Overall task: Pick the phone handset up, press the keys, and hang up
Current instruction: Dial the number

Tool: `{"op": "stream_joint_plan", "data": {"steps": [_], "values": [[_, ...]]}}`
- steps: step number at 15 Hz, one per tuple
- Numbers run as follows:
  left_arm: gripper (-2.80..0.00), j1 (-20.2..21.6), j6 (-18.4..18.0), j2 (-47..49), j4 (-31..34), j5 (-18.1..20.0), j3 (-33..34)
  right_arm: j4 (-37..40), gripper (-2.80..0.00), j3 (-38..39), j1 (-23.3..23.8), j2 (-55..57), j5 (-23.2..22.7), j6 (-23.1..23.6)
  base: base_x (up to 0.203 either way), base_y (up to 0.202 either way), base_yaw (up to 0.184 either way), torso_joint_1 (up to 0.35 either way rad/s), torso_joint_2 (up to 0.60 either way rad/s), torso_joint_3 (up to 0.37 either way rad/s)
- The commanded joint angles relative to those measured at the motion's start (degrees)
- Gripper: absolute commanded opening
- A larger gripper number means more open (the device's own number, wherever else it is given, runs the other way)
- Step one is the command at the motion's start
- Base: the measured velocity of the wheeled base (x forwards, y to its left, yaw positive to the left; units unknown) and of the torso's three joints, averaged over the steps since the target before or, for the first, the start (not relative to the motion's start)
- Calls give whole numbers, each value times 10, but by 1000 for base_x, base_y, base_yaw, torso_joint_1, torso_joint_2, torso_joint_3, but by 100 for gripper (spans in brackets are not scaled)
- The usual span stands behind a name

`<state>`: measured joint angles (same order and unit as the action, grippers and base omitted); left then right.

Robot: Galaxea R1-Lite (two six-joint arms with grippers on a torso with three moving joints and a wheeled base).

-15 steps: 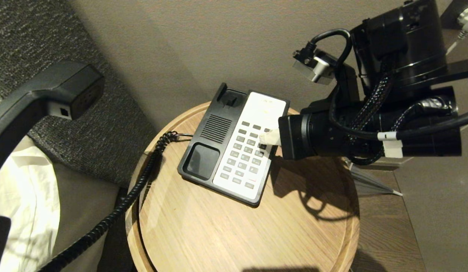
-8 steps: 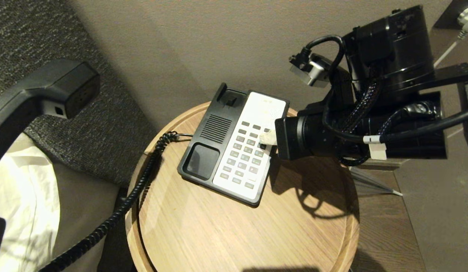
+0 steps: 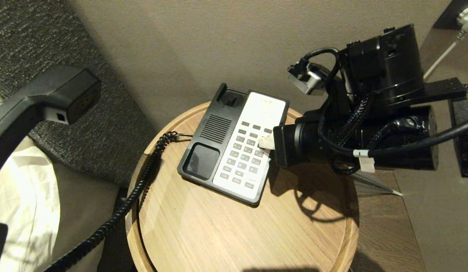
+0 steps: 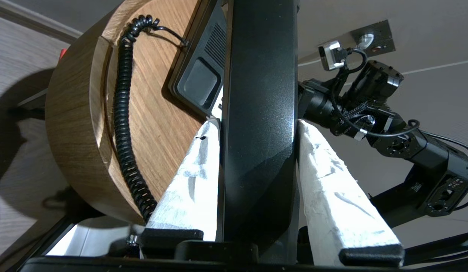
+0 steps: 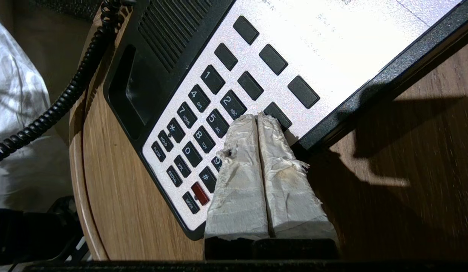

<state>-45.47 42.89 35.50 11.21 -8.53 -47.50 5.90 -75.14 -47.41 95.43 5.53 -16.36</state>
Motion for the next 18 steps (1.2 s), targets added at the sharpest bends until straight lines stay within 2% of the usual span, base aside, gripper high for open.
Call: {"op": "stream_joint_plan", "data": {"steps": [1, 12, 18], "values": [[-280, -1, 3, -3, 0, -1, 3, 0, -280, 12, 1, 1, 2, -1, 0, 0, 0, 0, 0, 0], [-280, 0, 3, -12, -4, -1, 21, 5, -280, -14, -7, -24, 1, -3, 0, 0, 0, 0, 0, 0], [-280, -1, 3, -15, -4, 0, 22, 6, -280, 11, -42, -11, -2, -6, 0, 0, 0, 0, 0, 0]]}}
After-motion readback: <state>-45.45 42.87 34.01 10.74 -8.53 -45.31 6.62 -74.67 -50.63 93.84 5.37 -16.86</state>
